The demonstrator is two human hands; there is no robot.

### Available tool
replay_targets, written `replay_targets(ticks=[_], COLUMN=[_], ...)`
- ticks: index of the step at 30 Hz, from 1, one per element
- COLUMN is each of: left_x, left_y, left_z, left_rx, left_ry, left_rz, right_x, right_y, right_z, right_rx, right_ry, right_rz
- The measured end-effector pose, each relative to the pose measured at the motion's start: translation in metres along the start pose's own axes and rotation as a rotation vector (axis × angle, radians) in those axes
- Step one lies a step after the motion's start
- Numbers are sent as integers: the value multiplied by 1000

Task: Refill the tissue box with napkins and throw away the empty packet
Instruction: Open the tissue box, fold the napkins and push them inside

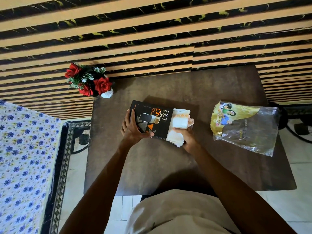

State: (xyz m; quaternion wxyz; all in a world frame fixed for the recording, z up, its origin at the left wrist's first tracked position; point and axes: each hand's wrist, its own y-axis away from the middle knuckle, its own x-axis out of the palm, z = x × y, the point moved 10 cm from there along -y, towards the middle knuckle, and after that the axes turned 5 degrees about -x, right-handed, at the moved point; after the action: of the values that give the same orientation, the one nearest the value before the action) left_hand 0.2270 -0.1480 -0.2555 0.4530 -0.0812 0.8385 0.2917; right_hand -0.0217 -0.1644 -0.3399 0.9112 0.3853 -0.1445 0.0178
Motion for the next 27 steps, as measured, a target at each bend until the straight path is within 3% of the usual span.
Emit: replay_targets(ticks=[3,6,17,27], left_x=[0,0,-1,2], left_y=[-2,-2,-2,-5], left_z=[2,2,1,1], left_rx=[-4,-6,-9,5], left_ry=[13,22,33,29], left_rz=[4,4,8,17], right_x=[-18,-23,3,72], right_y=[-4,-7,-7,-14], right_z=[1,3,8,4], right_rx=[-4,53,280,192], right_ry=[-26,12,54,-72], right_rz=[-162,-182,98,362])
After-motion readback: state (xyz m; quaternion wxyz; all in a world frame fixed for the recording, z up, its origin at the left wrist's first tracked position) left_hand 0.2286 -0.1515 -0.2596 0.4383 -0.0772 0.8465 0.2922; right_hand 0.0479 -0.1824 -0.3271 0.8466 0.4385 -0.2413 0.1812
